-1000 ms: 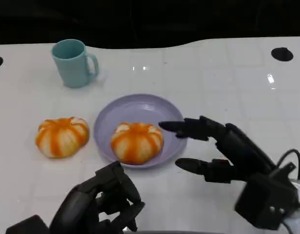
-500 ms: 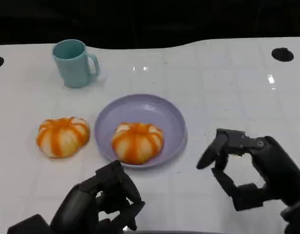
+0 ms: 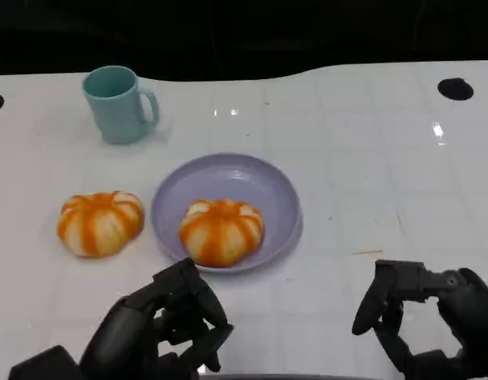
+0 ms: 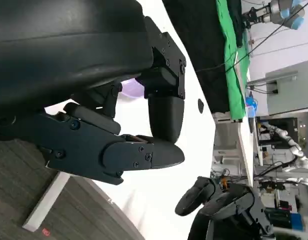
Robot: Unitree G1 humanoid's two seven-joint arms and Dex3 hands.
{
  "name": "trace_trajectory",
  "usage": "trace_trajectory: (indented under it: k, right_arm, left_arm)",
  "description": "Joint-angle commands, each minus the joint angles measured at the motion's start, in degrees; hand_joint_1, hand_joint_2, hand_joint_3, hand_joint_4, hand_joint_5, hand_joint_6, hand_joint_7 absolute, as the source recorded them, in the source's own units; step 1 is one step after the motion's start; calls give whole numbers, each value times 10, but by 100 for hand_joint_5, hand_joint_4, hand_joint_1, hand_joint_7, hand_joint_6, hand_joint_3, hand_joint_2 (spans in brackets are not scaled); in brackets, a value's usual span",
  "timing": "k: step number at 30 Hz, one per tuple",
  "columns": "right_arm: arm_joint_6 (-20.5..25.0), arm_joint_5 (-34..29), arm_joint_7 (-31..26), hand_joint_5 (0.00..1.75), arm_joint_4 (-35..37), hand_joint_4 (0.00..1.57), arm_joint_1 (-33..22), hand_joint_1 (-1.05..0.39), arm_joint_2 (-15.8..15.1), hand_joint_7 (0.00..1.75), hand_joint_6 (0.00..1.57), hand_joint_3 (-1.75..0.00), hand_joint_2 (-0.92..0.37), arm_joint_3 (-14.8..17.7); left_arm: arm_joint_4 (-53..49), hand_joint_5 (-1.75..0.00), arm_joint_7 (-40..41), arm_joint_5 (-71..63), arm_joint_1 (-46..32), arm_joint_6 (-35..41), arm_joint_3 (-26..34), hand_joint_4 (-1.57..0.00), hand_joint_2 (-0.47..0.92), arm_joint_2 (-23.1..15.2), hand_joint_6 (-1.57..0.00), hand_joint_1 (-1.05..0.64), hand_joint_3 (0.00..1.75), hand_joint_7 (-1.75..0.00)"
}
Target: Grasp the bread from the table and place it into the plate.
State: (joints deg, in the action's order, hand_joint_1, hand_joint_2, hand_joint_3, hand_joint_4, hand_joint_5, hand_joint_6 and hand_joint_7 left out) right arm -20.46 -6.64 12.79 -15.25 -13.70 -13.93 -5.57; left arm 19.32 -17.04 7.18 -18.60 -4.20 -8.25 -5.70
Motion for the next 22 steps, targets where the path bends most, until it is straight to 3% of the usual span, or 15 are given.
trace_trajectory:
  k: [1, 12, 22]
  right_arm:
    - [-15, -3, -14, 174, 17, 72, -6, -12, 3, 140, 77, -131, -39, 8]
    - [-92, -11, -37, 174, 109, 75, 26, -14, 11, 139, 77, -131, -37, 8]
    - [-132, -32, -56, 175, 140, 80, 42, -17, 18, 139, 81, -134, -32, 7]
  left_arm:
    - [-4, -175, 0, 8, 2, 4, 10, -65, 92, -8, -46, -54, 40, -173]
    - [-24, -175, -8, 12, 10, -13, 18, -66, 92, -10, -46, -53, 40, -173]
    - [-35, -175, -15, 16, 15, -23, 25, -68, 92, -15, -47, -54, 40, -173]
